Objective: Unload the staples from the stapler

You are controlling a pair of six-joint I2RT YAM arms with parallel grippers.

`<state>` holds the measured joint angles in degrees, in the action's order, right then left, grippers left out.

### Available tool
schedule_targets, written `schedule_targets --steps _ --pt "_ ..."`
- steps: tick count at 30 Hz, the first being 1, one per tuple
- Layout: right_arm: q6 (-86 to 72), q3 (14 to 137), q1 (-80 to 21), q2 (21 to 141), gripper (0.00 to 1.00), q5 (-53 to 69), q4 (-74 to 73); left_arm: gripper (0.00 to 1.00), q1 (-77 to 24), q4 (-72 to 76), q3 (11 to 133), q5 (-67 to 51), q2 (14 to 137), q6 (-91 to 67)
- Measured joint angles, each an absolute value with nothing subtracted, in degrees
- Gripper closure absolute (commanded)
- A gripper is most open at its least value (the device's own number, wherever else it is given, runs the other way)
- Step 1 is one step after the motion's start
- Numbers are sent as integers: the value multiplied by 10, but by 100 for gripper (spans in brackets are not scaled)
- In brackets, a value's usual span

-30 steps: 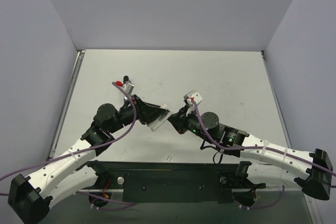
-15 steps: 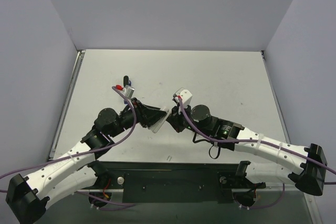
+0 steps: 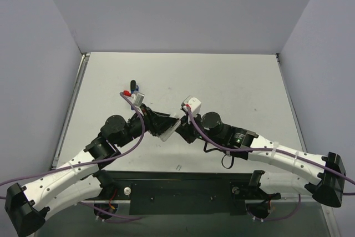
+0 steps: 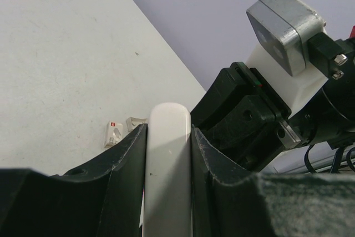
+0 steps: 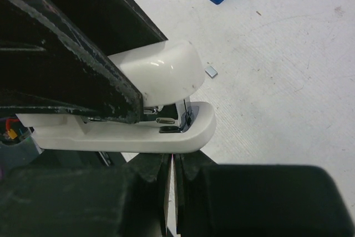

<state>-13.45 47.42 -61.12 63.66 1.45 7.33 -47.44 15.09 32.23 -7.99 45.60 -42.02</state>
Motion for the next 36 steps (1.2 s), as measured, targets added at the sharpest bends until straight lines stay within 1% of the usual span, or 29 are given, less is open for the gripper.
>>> schedule_targets --steps 7,14,18,22,28,36 --pt "-145 417 -612 570 100 9 131 100 -504 107 372 -49 461 -387" --pt "-163 370 -611 496 100 -27 158 100 -513 63 408 4 516 -345" --pt "-176 347 -611 457 100 -49 163 100 -514 22 435 70 556 -313" --pt "-193 317 -611 426 100 -65 160 100 -512 10 464 169 594 -270" --pt "-217 284 -611 407 100 -74 152 100 -462 44 487 248 673 -216" --pt "-232 267 -611 405 98 -75 147 100 -373 118 497 284 814 -166"
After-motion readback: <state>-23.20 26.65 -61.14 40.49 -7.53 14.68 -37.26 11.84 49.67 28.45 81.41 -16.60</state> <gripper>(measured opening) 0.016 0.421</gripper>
